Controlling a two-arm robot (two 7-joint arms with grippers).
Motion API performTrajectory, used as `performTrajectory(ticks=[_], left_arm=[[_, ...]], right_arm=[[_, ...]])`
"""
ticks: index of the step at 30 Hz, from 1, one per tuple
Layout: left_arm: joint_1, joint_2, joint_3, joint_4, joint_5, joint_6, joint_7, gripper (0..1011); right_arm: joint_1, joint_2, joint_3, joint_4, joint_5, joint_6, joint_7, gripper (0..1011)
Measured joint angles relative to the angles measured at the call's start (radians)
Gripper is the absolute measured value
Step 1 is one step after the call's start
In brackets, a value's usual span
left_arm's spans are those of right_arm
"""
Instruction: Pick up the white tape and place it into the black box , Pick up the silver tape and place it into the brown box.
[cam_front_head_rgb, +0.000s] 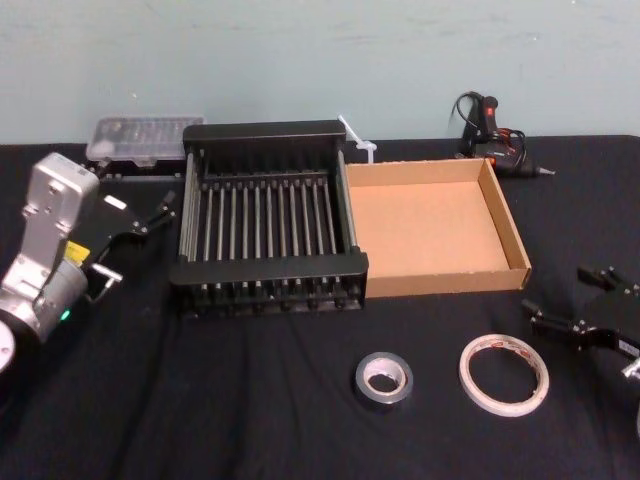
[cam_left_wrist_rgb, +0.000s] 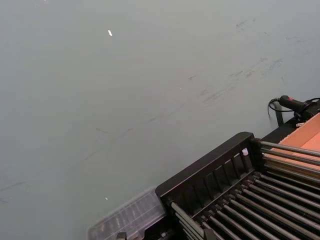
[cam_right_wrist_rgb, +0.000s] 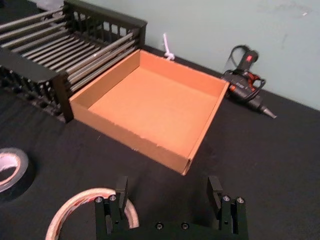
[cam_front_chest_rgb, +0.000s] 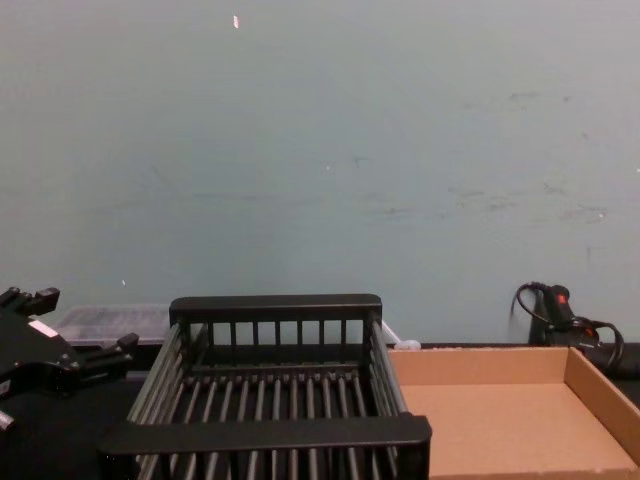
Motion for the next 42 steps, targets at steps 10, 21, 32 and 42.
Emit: performTrajectory(ticks=[10, 21, 32, 42], left_arm=[[0.000, 0.000, 0.000, 0.000, 0.000, 0.000, 0.000, 1001], [0.000, 0.000, 0.000, 0.000, 0.000, 0.000, 0.000, 1001], [0.000, 0.000, 0.000, 0.000, 0.000, 0.000, 0.000, 1001], [0.000, 0.000, 0.000, 0.000, 0.000, 0.000, 0.000, 1001]], right_arm=[[0.010, -0.008, -0.030, 0.020, -0.034, 0.052, 0.040, 1002], [0.032, -0.033, -0.052, 0.057, -0.072, 0.071, 0.082, 1003], [0.041, -0.056, -0.055, 0.077, -0.096, 0.090, 0.107, 1002], [0.044, -0.077, -0.043, 0.089, -0.109, 0.103, 0.129, 1002]])
